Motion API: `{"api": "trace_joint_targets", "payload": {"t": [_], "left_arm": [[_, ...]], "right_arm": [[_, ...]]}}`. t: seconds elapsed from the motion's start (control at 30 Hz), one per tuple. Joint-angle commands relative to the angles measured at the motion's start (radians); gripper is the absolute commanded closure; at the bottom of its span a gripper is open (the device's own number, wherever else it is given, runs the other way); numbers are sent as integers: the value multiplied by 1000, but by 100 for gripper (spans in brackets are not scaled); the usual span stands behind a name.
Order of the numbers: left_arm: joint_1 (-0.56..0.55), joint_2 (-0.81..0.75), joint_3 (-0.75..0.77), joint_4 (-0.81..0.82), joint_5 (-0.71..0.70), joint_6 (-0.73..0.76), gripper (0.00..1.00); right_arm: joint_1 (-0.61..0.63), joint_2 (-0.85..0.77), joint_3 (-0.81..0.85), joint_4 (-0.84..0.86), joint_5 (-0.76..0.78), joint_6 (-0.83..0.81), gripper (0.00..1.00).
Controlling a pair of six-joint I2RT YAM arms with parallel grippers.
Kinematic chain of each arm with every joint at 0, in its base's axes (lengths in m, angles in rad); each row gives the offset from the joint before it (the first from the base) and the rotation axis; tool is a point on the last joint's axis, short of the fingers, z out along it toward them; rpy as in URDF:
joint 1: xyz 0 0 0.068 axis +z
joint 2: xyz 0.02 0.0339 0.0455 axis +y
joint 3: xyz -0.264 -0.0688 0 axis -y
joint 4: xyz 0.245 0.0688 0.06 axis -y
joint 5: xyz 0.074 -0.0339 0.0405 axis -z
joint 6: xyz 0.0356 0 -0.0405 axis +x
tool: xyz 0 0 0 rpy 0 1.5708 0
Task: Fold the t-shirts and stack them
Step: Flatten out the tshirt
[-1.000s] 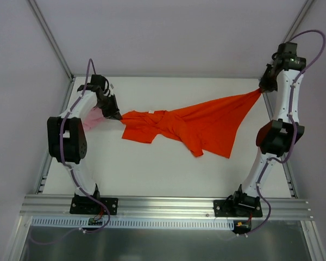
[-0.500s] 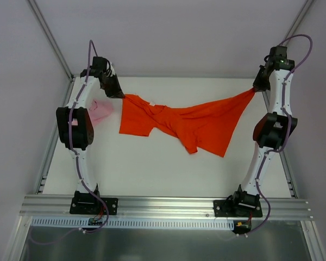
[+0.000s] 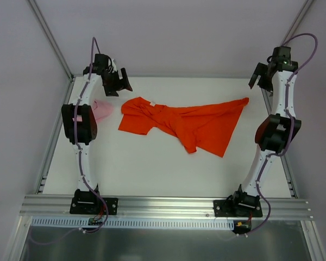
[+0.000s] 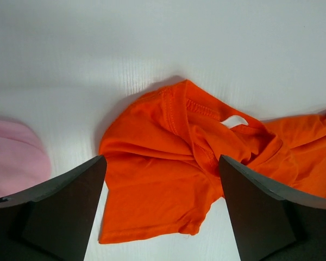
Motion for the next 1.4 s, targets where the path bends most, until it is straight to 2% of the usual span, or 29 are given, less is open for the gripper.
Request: {"api": "trace_joint_targets", "payload": {"t": [0.0, 0.03, 0.1, 0.13, 0.27, 0.33, 0.4, 0.5, 0.6, 0.87, 1.03, 1.23, 1.37], "left_arm": [[14, -96, 8, -63, 14, 52, 15], [14, -145, -22, -80, 20, 61, 16], [14, -199, -96, -117, 48, 74, 21], [13, -225, -171, -134, 49, 80, 22], [13, -371, -372, -166, 65, 114, 23], [13, -409, -467, -160, 92, 117, 29], [13, -426, -532, -163, 112, 112, 31], [10, -443, -592, -166, 114, 95, 33], [2, -448, -636, -142, 66, 94, 30], [0, -395, -659, -48, -41, 91, 22], [-18, -328, -633, 14, -100, 114, 27], [-67, -267, -589, 61, -219, 137, 29], [-98, -230, -551, 73, -251, 143, 32]], "right_arm": [[-2, -267, -138, -3, 71, -7, 1], [12, -368, -195, -1, 77, -15, 0], [26, -459, -311, -4, 86, -29, 2], [32, -499, -412, -18, 79, -33, 4], [52, -673, -647, 8, -39, -16, 20], [67, -739, -732, 8, -88, 8, 24], [81, -785, -784, 5, -153, 24, 24], [130, -835, -890, 17, -144, 59, 24], [175, -869, -999, 51, -130, 79, 24], [254, -975, -1226, 123, -115, 165, 24], [265, -1021, -1313, 132, -67, 168, 24], [265, -1072, -1358, 123, -35, 160, 24], [265, -1081, -1372, 116, -15, 145, 24]]}}
